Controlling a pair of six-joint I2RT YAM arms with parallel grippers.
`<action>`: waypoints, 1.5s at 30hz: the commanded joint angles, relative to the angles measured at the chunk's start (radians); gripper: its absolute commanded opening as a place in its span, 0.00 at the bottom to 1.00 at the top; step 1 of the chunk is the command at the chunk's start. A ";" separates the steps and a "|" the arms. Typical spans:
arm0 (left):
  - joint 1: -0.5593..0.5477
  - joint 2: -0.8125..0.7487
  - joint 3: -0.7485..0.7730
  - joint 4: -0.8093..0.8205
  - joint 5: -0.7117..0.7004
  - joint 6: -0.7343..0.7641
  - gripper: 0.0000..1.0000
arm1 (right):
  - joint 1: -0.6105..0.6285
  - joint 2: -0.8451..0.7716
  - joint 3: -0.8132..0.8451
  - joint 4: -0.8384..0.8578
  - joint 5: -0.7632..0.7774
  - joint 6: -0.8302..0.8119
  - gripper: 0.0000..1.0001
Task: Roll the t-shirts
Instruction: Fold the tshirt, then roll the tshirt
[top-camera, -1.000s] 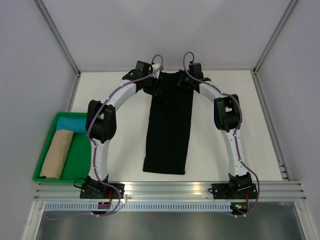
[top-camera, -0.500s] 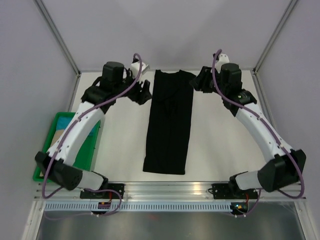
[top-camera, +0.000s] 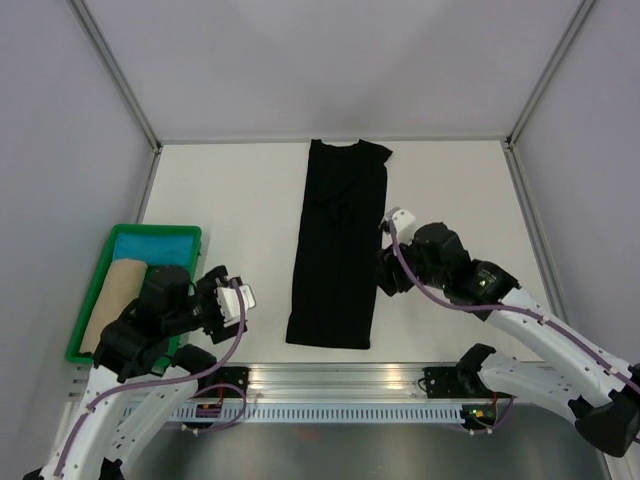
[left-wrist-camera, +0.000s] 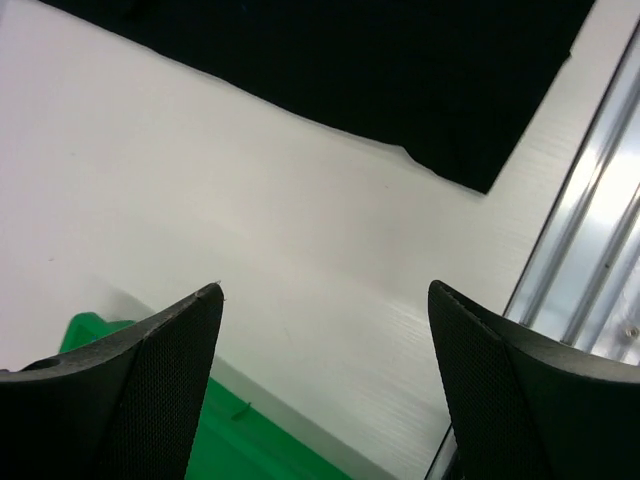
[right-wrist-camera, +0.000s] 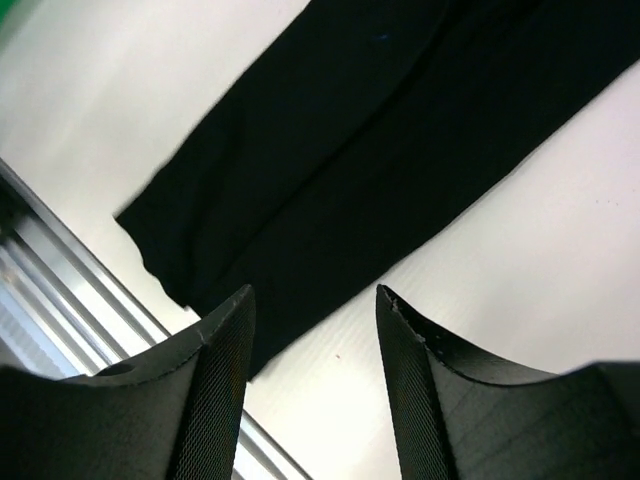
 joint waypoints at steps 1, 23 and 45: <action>-0.001 0.016 -0.090 -0.029 0.077 0.126 0.86 | 0.120 -0.026 -0.069 -0.007 0.088 -0.183 0.57; -0.423 0.570 -0.366 0.615 0.163 0.443 0.80 | 0.386 0.049 -0.447 0.304 -0.121 -0.805 0.46; -0.454 0.728 -0.362 0.535 0.097 0.609 0.61 | 0.498 0.204 -0.445 0.257 -0.085 -0.869 0.48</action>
